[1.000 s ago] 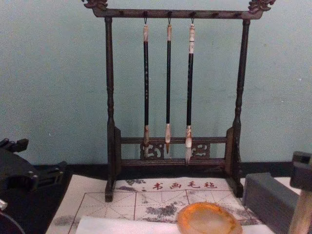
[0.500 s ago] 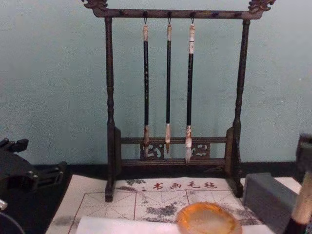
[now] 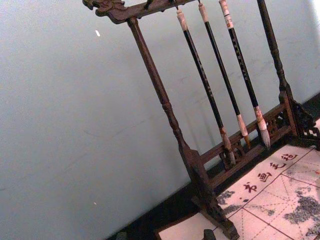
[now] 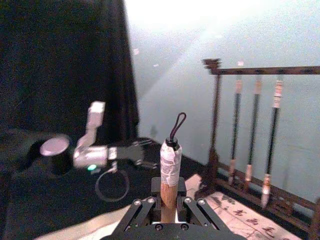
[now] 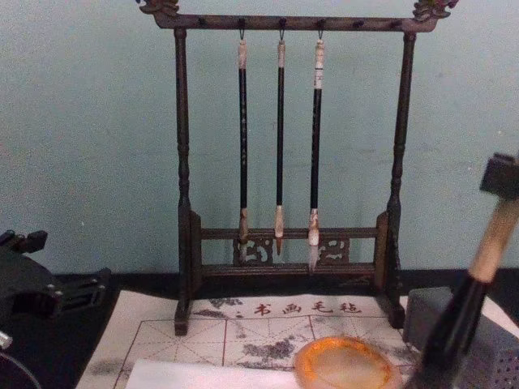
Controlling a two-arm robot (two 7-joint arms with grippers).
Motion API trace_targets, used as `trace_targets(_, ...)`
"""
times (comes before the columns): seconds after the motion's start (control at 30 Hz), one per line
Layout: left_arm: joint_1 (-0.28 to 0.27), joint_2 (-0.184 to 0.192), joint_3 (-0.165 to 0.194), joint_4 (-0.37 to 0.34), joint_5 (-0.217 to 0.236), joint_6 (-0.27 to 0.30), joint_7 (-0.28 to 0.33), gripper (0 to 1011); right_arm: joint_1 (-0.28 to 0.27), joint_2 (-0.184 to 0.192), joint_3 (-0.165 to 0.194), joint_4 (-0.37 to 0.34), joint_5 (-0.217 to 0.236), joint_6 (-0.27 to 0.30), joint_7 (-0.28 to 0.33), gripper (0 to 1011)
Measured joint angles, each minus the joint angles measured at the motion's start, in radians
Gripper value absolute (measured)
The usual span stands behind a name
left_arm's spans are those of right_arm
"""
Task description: Pick up the brush from the inkstone, write on the paper, then place the brush back to its original position.
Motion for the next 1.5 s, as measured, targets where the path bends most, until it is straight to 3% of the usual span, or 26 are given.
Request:
trace_targets(0.27,0.000,0.000,0.000,0.000,0.000,0.000,0.000,1001,0.072,-0.085,0.002,0.061,0.098,0.109,-0.113,181)
trace_targets(0.57,0.000,0.000,0.000,0.000,0.000,0.000,0.000,1001,0.161,-0.175,-0.007,0.137,0.199,0.241,-0.315,181)
trace_targets(0.8,0.000,0.000,0.000,0.000,0.000,0.000,0.000,1001,0.213,-0.231,-0.006,0.190,0.281,0.313,-0.443,181)
trace_targets(1.1,0.000,0.000,0.000,0.000,0.000,0.000,0.000,1001,0.276,-0.289,-0.009,0.261,0.359,0.354,-0.561,181)
trace_targets(1.5,0.000,0.000,0.000,0.000,0.000,0.000,0.000,1001,0.346,-0.336,-0.023,0.354,0.445,0.397,-0.646,181)
